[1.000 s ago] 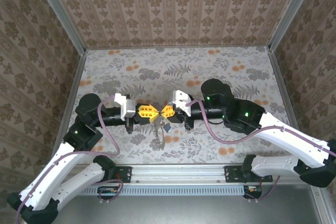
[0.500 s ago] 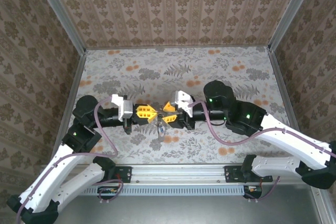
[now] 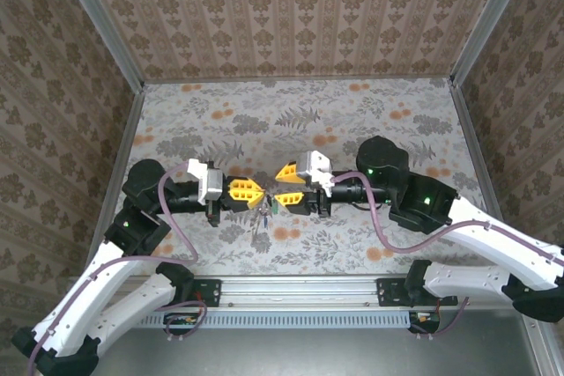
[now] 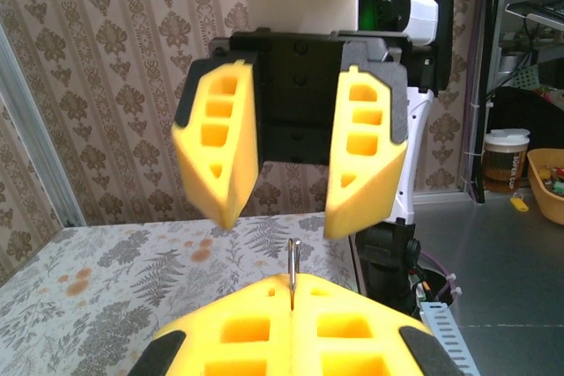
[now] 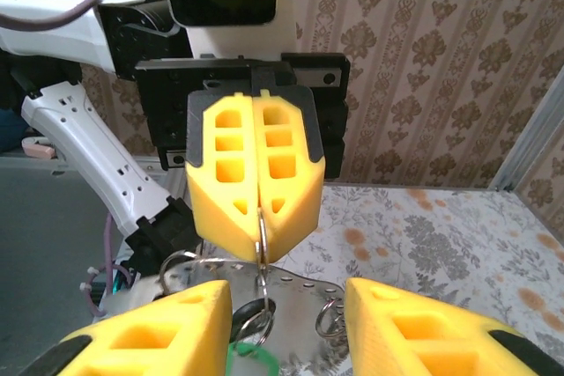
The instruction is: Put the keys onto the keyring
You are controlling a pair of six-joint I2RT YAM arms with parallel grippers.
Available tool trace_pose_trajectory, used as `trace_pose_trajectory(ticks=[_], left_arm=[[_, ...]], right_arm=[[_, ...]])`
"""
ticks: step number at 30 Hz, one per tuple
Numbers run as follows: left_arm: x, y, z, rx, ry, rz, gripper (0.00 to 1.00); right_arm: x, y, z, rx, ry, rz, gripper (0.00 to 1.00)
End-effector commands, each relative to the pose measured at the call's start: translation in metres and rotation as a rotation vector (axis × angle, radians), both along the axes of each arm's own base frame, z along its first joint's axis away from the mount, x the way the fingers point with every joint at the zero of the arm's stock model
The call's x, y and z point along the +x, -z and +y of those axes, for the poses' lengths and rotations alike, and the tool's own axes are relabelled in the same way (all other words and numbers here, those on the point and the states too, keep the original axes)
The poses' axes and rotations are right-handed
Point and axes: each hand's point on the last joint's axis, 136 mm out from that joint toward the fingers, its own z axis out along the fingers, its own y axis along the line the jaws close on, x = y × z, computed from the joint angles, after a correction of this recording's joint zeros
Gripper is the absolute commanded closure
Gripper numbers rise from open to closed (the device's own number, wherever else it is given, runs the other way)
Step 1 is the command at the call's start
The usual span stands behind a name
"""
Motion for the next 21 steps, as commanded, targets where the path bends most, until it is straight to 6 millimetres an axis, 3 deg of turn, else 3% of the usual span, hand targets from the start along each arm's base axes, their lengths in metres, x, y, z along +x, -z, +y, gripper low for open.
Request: trace_pose_trajectory(ticks=[1,7,11,14,18,21], left_arm=[[-0.008,-0.015,0.004,-0.027,0.024,-0.047,1.0],[-0.008,-0.015,0.004,-0.028,0.029,-0.047,1.0],[-0.009,-0.015,0.004,-0.03,0.033,-0.05,1.0],[-0.008,-0.015,0.004,-0.028,0.032,-0.047,1.0],[-0.006,-0.013,0.003,-0.022,0.026,-0.039,1.0],[-0.004,-0.009,0.001,-0.002,0.022,-0.025,1.0]], right_arm=[[-0.007,-0.01,0.006,0.035,-0.047,0.002,0.6],[-0.005,-0.006,0.013,0.025,-0.058,0.017,0.65],[-0.003,-0.003,0.018,0.011,-0.065,0.025,0.78],[-0.006,-0.002,0.02,0.011,-0.088,0.028,0.82],[-0.007,-0.003,0.019,0.011,-0.093,0.019,0.98],[-0.009,-0.005,0.015,0.018,-0.093,0.004,1.0]])
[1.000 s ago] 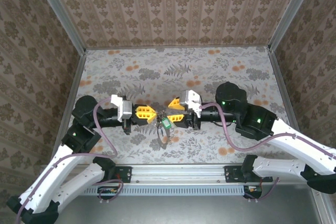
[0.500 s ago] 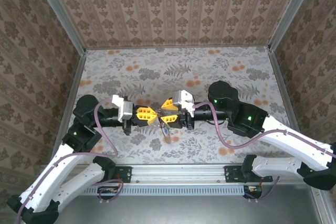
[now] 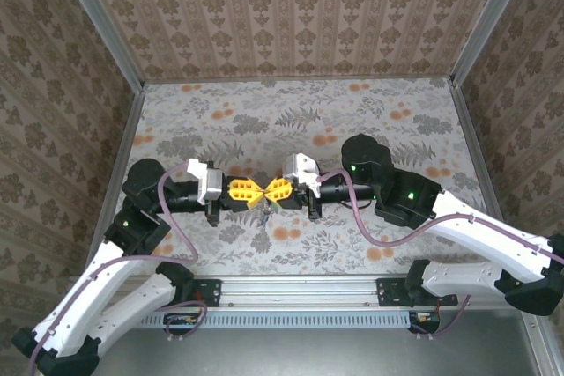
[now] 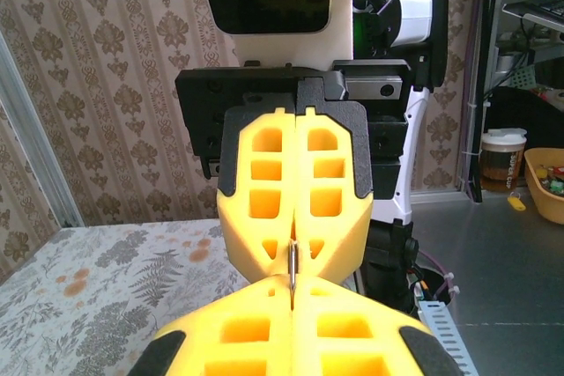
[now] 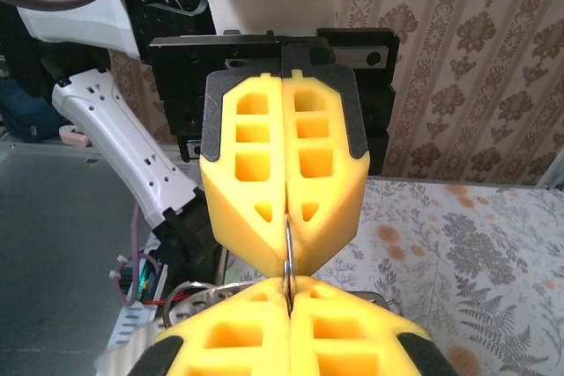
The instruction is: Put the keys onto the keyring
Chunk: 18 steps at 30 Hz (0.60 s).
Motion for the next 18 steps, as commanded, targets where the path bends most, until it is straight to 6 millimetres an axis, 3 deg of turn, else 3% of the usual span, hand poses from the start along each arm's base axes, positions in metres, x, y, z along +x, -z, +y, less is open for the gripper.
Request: trace_pose_trajectory(ticks=[1,3,6,8,13,18], left_arm=[[-0.002,-0.008,0.001,0.007,0.006,-0.022,1.0],[0.004,0.0,0.002,0.065,-0.038,-0.01,1.0],[0.014,0.012,0.01,0.184,-0.143,-0.006,0.76],[0.021,0.018,0.017,0.252,-0.21,-0.022,0.7],[0.034,0.028,0.023,0.366,-0.289,-0.032,0.67],[0.041,0.027,0.008,0.352,-0.258,-0.008,0.67]], right_arm=[[-0.004,-0.018,-0.003,0.047,-0.009,-0.034,1.0],[0.002,-0.017,-0.006,0.034,0.035,-0.05,1.0],[0.019,-0.005,-0.014,-0.06,0.14,-0.068,1.0],[0.032,0.009,-0.018,-0.151,0.205,-0.078,1.0],[0.049,0.037,-0.024,-0.343,0.287,-0.08,1.0],[0.05,0.046,-0.02,-0.4,0.277,-0.061,1.0]])
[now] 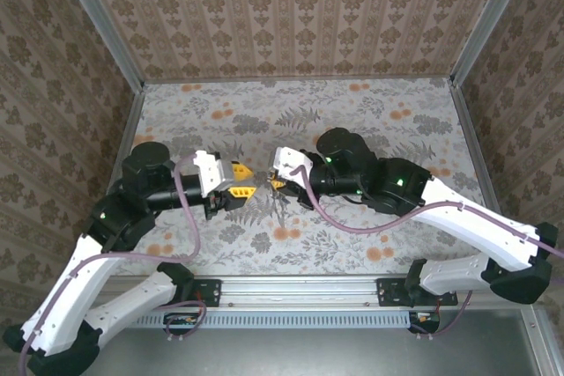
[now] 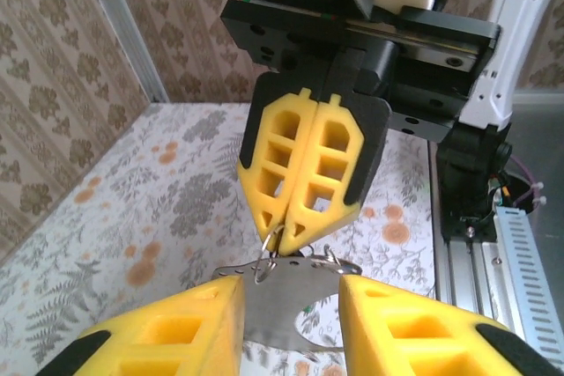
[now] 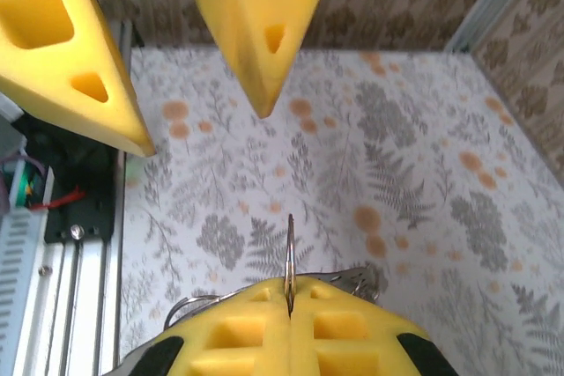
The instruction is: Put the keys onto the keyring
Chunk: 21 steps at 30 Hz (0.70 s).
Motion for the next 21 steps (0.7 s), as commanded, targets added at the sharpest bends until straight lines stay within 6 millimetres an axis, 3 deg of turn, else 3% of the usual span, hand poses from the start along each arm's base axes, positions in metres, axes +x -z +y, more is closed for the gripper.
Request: trace_pose_trajectory(ticks=[1,5,21], left_arm=[[0.005,0.008,-0.008,0.037,0.007,0.013,0.67],[0.011,0.017,-0.018,0.065,0.015,0.029,0.67],[0.019,0.036,-0.03,0.124,0.004,0.059,0.68]], right_arm=[[0.003,0.0,-0.007,-0.055,0.026,-0.016,1.0],[0.0,-0.003,-0.004,-0.039,0.009,-0.008,1.0],[-0.012,-0.011,-0.002,0.0,-0.046,0.0,1.0]])
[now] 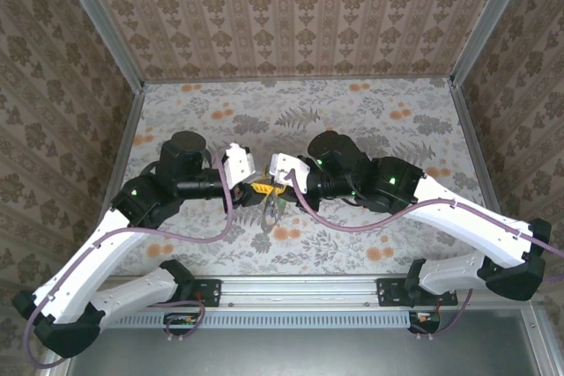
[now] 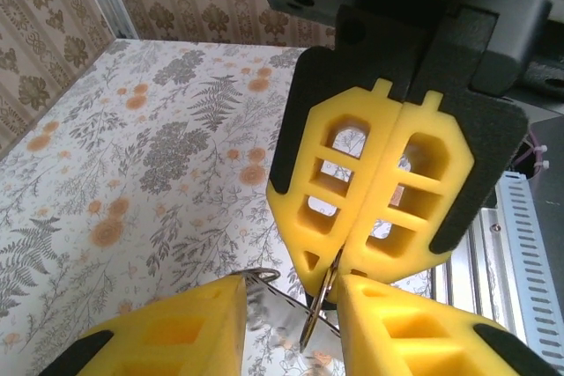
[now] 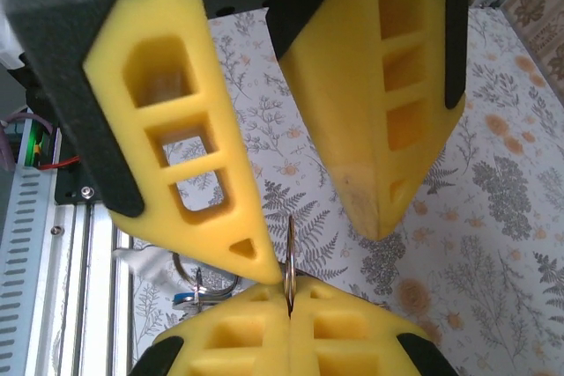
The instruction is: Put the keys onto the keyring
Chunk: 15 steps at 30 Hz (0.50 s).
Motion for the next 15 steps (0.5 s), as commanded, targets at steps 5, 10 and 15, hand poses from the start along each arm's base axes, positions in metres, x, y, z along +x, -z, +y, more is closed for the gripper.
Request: trace_pose_trajectory(ticks=[5,10,15], left_arm=[[0.001,0.004,-0.004,0.026,0.007,-0.021,0.73],[-0.003,0.003,-0.005,0.025,0.03,-0.029,1.0],[-0.021,-0.009,-0.007,-0.038,0.116,-0.052,1.0]], right_arm=[[-0.01,-0.031,-0.001,0.084,-0.042,-0.041,1.0],[-0.01,-0.032,-0.002,0.088,-0.042,-0.048,1.0],[-0.012,-0.033,-0.001,0.1,-0.048,-0.045,1.0]])
